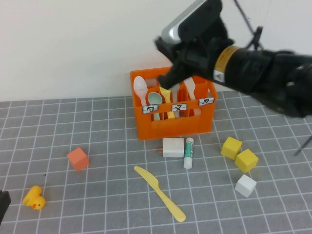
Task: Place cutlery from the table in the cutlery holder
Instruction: Pick up the knife
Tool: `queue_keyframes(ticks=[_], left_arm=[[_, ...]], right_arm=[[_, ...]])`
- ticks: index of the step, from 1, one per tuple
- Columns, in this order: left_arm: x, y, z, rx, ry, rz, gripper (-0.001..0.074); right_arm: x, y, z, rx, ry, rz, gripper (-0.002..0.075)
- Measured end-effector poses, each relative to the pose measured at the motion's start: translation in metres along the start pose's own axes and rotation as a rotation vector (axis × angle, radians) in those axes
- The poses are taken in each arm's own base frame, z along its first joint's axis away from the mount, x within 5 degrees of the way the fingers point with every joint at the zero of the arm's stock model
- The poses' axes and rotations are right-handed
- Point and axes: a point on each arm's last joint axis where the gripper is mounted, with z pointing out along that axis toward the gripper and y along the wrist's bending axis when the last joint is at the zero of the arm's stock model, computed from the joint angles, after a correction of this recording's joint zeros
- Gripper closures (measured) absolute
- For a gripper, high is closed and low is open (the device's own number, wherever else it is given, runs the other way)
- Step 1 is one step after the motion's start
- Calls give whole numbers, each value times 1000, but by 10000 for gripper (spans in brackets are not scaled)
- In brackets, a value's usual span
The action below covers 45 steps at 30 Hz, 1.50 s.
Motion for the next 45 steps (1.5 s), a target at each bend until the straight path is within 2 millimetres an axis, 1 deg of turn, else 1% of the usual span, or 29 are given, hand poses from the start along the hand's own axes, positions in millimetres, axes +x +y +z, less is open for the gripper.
queue_keyframes(ticks=[1, 3, 5, 8, 11, 13, 15, 17, 20, 22, 24, 26, 28, 30, 32, 34, 37, 42, 45], left_arm=[[0, 0, 0, 2, -4, 0, 735], [-1, 0, 0, 4, -8, -4, 735], [-1, -1, 0, 9, -8, -20, 735], [0, -1, 0, 11, -3, -34, 735], [1, 0, 0, 5, 12, -35, 735], [2, 0, 0, 4, 17, -37, 735], [2, 0, 0, 3, 20, -37, 735], [2, 0, 0, 2, 22, -37, 735], [2, 0, 0, 2, 22, -37, 735], [2, 0, 0, 2, 22, -37, 735], [2, 0, 0, 2, 22, -37, 735], [2, 0, 0, 1, 22, -35, 735], [2, 0, 0, 1, 22, -35, 735], [2, 0, 0, 1, 22, -35, 735], [2, 0, 0, 1, 22, -35, 735], [2, 0, 0, 1, 22, -35, 735], [2, 0, 0, 1, 22, -41, 735], [2, 0, 0, 1, 22, -62, 735], [2, 0, 0, -1, 25, -64, 735]], right_arm=[[-5, -2, -9, 22, 71, 1, 721], [-4, -3, -20, 84, 202, -16, 725], [-2, 1, -30, 125, 266, -4, 727], [5, 19, -37, 99, 303, -16, 727], [17, 39, -39, 54, 347, -23, 727], [24, 52, -39, 18, 367, -57, 727], [29, 58, -40, -9, 385, -123, 727], [31, 59, -41, -6, 411, -188, 727], [38, 48, -46, 69, 539, -303, 727], [42, 40, -52, 123, 662, -349, 727], [48, 36, -60, 134, 807, -382, 727], [53, 39, -68, 65, 920, -385, 727], [59, 52, -73, -90, 988, -324, 727], [61, 68, -75, -254, 996, -244, 727], [64, 84, -73, -396, 972, -136, 727], [68, 97, -64, -483, 929, -67, 727], [84, 106, -45, -517, 903, -27, 727], [116, 115, -10, -539, 949, -21, 722], [128, 118, 10, -528, 962, -18, 685]])
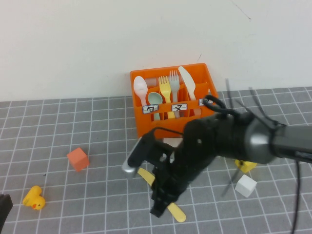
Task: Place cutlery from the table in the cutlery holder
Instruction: Pick up the knife
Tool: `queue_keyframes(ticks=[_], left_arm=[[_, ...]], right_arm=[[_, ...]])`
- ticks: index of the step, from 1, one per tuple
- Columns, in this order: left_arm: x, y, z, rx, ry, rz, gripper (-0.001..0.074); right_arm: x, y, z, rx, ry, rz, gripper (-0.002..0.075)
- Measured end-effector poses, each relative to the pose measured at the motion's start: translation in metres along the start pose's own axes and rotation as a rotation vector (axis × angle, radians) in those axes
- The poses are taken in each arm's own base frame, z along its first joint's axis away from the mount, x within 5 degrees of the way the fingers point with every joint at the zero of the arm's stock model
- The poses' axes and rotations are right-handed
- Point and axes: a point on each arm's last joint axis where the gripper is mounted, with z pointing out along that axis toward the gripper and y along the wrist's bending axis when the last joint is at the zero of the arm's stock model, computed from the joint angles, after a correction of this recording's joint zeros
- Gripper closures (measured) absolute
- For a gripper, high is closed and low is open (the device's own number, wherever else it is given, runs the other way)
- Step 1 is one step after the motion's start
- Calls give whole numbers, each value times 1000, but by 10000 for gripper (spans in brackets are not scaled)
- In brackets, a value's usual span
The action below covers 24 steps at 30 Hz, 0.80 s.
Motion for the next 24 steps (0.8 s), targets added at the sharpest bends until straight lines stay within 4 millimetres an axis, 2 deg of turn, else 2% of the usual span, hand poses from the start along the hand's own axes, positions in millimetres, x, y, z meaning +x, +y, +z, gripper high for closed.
queue_keyframes(ticks=[2, 6, 9, 16, 20, 24], left_arm=[[0, 0, 0, -2, 4, -2, 735], [1, 0, 0, -3, 6, -3, 735], [1, 0, 0, -2, 6, -8, 735], [1, 0, 0, -4, 9, -19, 735], [1, 0, 0, -4, 9, -19, 735], [1, 0, 0, -5, 11, -19, 735]], right_arm=[[-8, -7, 7, 20, 4, 21, 627], [-17, -17, 15, 63, 49, 12, 433], [-19, -22, 24, 71, 85, 2, 362], [-11, -27, 49, 67, 139, 2, 334], [-9, -30, 50, 78, 136, 62, 333], [-4, -43, 50, 85, 139, 139, 333]])
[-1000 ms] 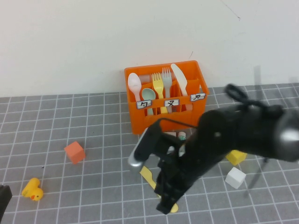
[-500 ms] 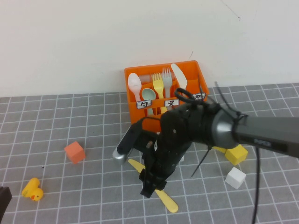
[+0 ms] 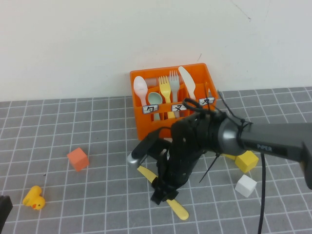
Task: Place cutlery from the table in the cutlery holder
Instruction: Pick up the knife
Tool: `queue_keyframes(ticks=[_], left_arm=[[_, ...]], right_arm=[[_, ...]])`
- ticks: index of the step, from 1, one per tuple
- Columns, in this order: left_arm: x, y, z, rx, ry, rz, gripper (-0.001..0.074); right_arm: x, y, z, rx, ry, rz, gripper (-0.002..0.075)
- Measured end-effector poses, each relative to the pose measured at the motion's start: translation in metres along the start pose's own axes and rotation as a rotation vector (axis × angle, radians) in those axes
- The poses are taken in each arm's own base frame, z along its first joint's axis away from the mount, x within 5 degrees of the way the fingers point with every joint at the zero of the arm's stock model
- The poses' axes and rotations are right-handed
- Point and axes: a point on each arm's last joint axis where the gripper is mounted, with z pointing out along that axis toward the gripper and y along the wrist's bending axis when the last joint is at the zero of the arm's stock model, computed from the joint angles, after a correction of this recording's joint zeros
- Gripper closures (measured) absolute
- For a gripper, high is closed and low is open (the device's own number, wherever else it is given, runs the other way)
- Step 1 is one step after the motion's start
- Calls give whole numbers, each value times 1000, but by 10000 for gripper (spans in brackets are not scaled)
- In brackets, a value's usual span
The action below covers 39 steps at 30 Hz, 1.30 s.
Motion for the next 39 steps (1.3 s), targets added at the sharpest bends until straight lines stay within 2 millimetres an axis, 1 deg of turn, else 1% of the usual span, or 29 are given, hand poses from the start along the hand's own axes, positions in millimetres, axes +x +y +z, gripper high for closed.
queue_keyframes(ticks=[2, 6, 14, 20, 29, 33, 39], left_arm=[[0, 0, 0, -1, 2, 0, 735], [0, 0, 0, -1, 2, 0, 735], [0, 0, 0, -1, 1, 2, 735], [0, 0, 0, -2, 1, 3, 735], [0, 0, 0, -2, 1, 3, 735], [0, 0, 0, -2, 1, 3, 735], [0, 0, 0, -2, 1, 3, 735]], right_arm=[[1, -3, 1, -11, 5, 30, 333], [1, -4, 2, -30, 3, 59, 333], [2, -4, 4, -23, 22, 31, 335], [2, -4, 4, -10, 30, -12, 394], [2, -4, 4, -11, 30, -21, 407], [0, 0, 5, -9, 24, -33, 407], [-3, 10, 7, 24, 31, -105, 407]])
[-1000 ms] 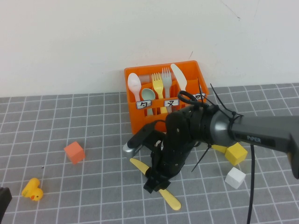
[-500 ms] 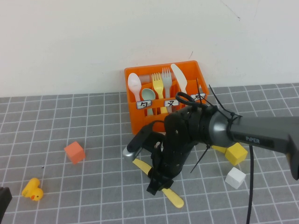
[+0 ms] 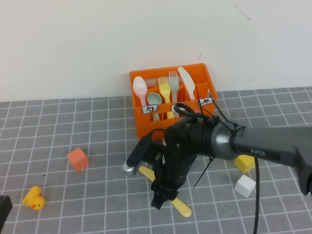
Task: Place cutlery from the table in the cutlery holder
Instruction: Pick up the knife
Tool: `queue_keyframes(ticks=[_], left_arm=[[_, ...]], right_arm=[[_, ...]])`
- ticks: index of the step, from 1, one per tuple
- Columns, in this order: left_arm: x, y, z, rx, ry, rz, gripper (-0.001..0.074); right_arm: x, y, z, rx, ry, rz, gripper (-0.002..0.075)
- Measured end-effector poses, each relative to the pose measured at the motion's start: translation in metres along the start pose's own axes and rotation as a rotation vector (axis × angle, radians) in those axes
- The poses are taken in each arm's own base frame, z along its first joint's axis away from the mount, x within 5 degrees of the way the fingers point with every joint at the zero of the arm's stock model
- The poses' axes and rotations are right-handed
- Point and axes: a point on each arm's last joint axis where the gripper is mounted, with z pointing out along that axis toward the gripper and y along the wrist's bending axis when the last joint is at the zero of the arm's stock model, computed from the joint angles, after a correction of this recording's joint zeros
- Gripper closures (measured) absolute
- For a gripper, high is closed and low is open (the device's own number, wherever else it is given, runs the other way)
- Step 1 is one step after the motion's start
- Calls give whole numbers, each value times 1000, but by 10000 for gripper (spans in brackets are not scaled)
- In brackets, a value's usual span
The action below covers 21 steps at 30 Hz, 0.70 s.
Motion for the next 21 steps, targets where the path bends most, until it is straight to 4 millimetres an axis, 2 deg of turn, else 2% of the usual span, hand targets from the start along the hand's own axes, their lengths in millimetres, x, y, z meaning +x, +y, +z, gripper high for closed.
queue_keyframes(ticks=[10, 14, 17, 21], left_arm=[[0, 0, 0, -1, 0, 2, 735], [0, 0, 0, 1, -4, 2, 735], [0, 0, 0, 1, -4, 2, 735], [0, 0, 0, 1, -4, 2, 735]], right_arm=[[1, 1, 5, 3, 21, -16, 416], [0, 0, 5, 7, 21, -20, 493], [0, 0, 5, 9, 17, -20, 591], [0, 0, 5, 9, 16, -20, 606]])
